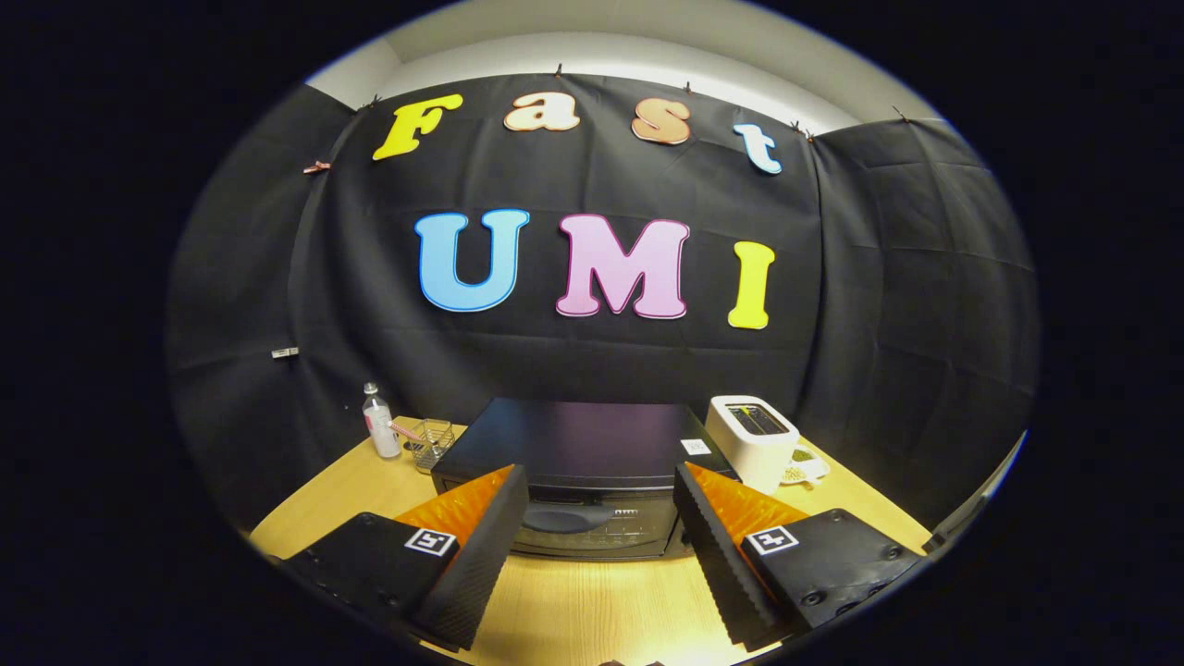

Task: Open the toaster oven, put the food inside, and close the toaster oven door.

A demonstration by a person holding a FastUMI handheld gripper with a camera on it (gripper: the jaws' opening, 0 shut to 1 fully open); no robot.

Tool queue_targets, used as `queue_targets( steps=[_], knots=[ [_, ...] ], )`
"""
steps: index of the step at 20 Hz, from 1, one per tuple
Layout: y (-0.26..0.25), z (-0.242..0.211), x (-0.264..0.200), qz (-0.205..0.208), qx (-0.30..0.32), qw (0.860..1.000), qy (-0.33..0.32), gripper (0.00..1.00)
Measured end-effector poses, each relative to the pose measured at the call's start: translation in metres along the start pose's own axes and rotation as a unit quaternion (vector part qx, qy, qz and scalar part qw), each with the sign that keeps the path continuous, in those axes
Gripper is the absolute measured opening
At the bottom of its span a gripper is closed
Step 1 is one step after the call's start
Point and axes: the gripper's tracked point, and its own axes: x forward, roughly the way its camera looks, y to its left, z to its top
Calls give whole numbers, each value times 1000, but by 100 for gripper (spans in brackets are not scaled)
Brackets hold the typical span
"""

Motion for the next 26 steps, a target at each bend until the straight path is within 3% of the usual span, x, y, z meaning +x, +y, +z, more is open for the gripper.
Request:
queue_targets(
  steps=[12, 26],
  knots=[
    [26, -74, 82, -6, -12, 995, 102, 98],
    [35, -87, 86, 4, 15, 992, 124, 98]
  ],
)
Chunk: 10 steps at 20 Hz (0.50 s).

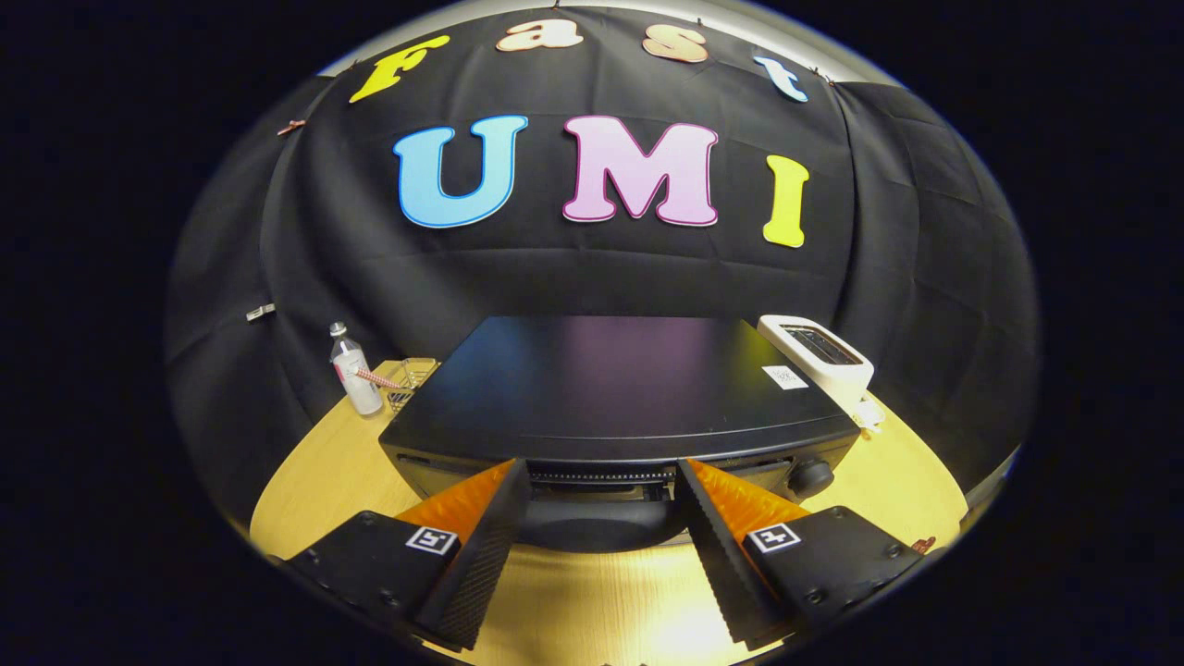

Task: Open the toaster oven, put the food inside, and close the toaster oven door.

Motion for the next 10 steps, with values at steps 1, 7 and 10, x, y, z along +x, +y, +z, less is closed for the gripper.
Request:
queue_targets(
  steps=[1, 7, 10],
  knots=[
    [0, -2, -2, 0, 1, 1000, 1, 98],
    [-1, -20, -25, 6, 13, 1000, 12, 98],
    [-1, -33, -37, 10, 17, 1000, 16, 97]
  ],
)
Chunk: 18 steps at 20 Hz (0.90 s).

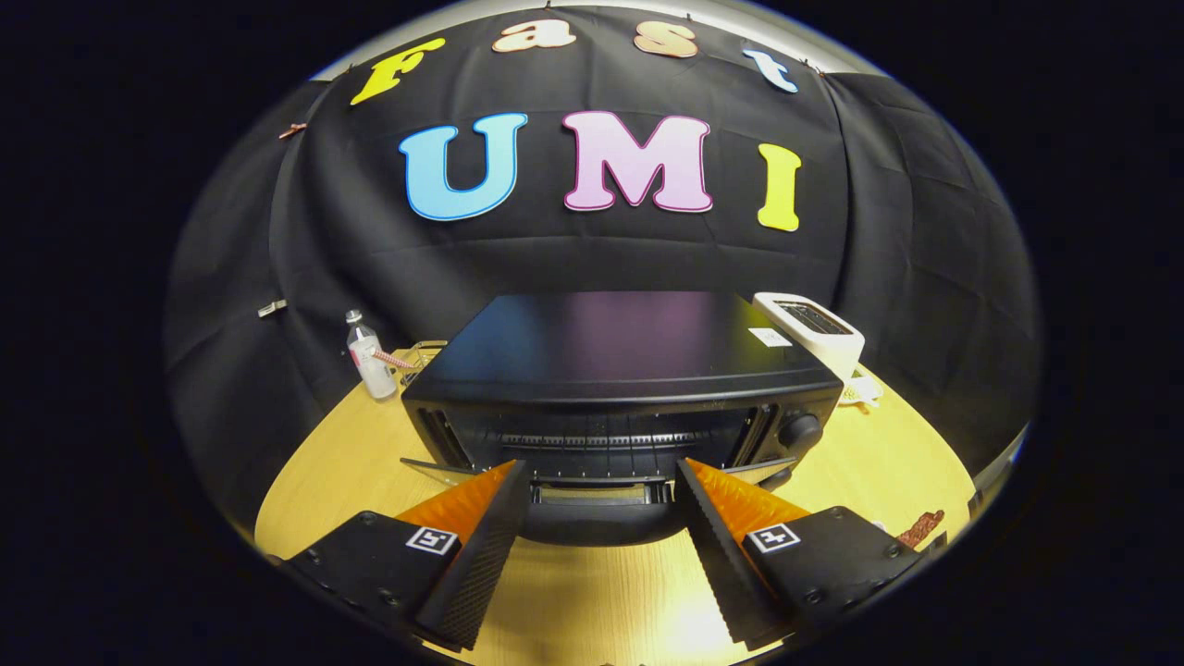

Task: Open the toaster oven, put the food inside, and close the toaster oven door.

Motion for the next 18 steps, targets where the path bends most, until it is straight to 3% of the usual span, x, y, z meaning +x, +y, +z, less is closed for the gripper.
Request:
queue_targets(
  steps=[9, 18],
  knots=[
    [-1, -43, -24, 3, -10, 1000, 27, 97],
    [-5, -117, -36, 19, -21, 993, 112, 97]
  ],
)
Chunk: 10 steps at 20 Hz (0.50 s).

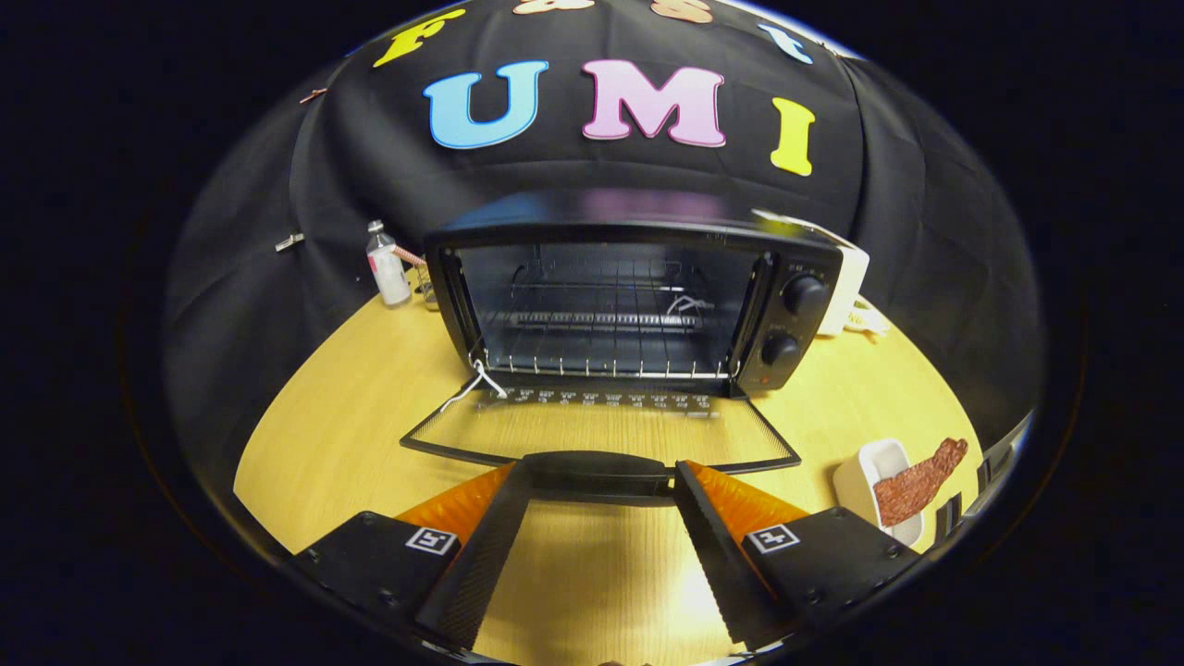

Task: Open the toaster oven, put the food inside, and close the toaster oven door.

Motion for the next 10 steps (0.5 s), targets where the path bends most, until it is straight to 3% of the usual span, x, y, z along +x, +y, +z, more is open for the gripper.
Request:
queue_targets(
  steps=[4, 10],
  knots=[
    [1, -15, 1, 10, -7, 1000, 20, 97],
    [-7, 10, -34, 40, -11, 999, -8, 98]
  ],
)
